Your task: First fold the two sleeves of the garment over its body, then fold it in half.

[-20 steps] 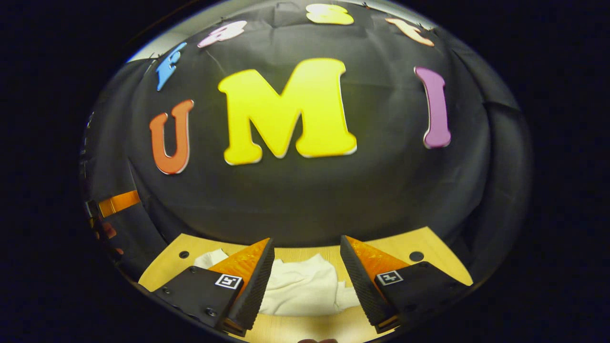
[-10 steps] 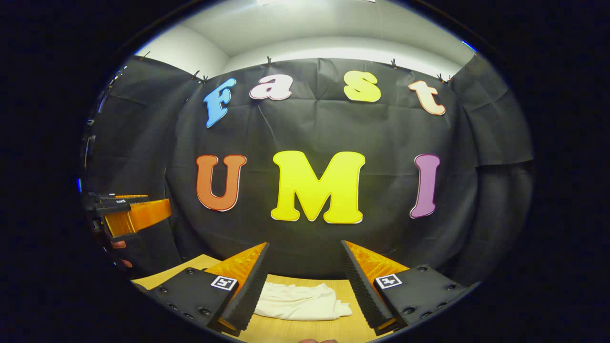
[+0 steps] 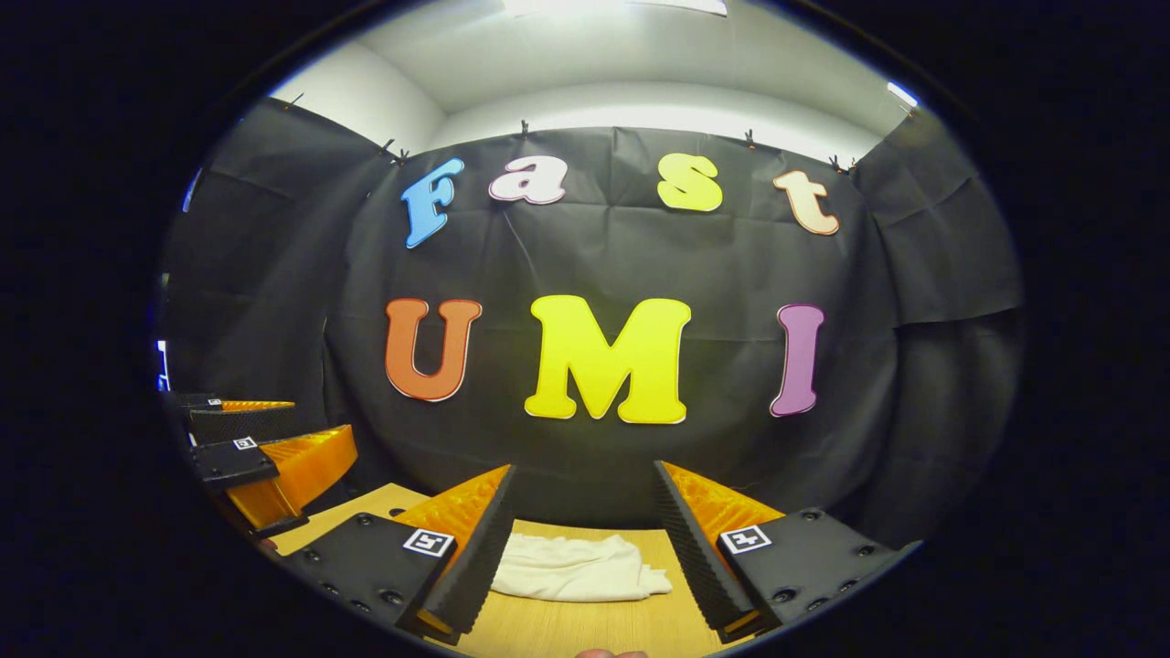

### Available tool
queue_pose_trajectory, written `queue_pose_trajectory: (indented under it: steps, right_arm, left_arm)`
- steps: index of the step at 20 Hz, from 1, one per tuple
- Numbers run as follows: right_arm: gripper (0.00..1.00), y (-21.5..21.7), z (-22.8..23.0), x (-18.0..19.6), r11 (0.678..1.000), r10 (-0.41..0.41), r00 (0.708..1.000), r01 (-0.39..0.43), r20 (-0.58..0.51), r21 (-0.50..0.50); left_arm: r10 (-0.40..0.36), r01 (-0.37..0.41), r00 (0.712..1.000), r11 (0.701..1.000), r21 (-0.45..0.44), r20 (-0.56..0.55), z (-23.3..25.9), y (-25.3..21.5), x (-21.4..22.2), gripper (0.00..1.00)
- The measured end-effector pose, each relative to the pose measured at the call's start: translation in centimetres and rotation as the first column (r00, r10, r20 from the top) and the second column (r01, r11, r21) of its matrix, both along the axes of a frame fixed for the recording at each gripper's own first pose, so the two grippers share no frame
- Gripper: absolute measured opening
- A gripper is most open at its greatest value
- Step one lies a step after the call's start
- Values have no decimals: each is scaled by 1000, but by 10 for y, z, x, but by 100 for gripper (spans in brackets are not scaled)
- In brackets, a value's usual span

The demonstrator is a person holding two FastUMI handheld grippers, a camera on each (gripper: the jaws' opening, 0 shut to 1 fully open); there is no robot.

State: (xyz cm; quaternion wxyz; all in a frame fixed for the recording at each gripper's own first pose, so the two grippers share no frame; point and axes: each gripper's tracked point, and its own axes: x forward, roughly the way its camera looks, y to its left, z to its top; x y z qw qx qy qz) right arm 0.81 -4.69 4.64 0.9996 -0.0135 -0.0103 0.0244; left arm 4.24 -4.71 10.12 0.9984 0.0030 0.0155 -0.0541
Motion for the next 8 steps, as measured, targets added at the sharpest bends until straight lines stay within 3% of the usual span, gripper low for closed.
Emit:
queue_pose_trajectory:
  steps: [8]
  right_arm:
    - [89, -2, -4, 0, 1000, -7, 1000, 7, -15, 29]
  left_arm:
    - [36, -36, 999, 999, -1, -15, -5, 13, 7, 95]
